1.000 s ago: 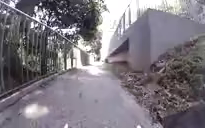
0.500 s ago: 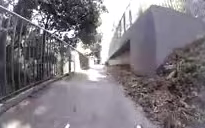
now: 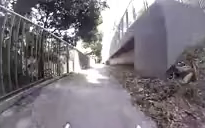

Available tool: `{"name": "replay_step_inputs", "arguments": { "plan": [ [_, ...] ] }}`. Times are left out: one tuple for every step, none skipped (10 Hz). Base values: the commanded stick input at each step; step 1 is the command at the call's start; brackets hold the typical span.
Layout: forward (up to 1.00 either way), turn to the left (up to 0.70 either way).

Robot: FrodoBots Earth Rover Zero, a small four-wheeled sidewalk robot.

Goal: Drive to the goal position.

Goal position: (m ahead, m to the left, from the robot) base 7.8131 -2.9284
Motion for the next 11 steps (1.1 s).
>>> {"name": "replay_step_inputs", "arguments": {
  "plan": [
    [0.70, 0.00],
    [0.70, 0.00],
    [0.70, 0.00],
    [0.70, 0.00],
    [0.70, 0.00],
    [0.70, 0.00],
    [0.70, 0.00],
    [0.70, 0.00],
    [0.70, 0.00],
    [0.70, 0.00],
    [0.70, 0.00]
  ]
}}
